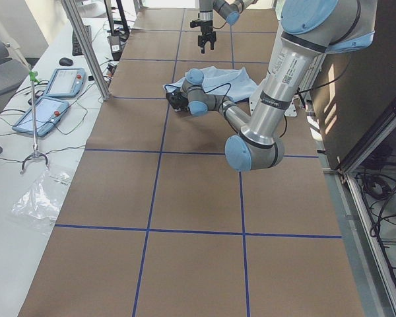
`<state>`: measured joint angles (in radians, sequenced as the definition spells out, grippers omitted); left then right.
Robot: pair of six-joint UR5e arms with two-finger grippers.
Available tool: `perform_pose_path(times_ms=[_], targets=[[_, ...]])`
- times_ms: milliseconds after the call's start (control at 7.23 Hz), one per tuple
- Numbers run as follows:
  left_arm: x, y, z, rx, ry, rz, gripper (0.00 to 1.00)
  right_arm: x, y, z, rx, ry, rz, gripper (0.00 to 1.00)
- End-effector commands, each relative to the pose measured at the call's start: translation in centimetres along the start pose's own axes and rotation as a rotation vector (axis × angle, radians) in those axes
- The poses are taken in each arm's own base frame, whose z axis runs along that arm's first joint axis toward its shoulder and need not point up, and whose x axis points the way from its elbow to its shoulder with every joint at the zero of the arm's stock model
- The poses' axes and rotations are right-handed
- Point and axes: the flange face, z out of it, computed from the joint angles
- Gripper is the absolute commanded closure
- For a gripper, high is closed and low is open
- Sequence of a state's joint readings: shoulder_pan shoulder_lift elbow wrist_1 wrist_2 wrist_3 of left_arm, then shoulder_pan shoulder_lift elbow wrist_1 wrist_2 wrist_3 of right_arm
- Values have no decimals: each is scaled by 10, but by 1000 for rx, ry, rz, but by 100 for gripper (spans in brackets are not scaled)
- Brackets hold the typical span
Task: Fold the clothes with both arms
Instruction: 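Drag the grasped edge with the right gripper, rotating the folded shirt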
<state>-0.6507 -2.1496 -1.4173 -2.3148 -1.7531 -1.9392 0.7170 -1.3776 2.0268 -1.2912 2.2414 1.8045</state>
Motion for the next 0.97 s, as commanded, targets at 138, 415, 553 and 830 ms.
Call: perform_pose_path(times_ms=[138, 415, 553, 830], targets=[[22, -96, 60, 82, 75, 35, 100, -2, 8, 7, 16, -4, -19, 0], [34, -104, 72, 85, 115, 47, 100, -20, 31, 21, 45, -25, -67, 0], [33, -105, 77, 88, 105, 44, 100, -24, 41, 29, 71, -31, -86, 0], [30, -110, 82, 97, 89, 55, 90, -33, 47, 40, 120, -46, -103, 0]])
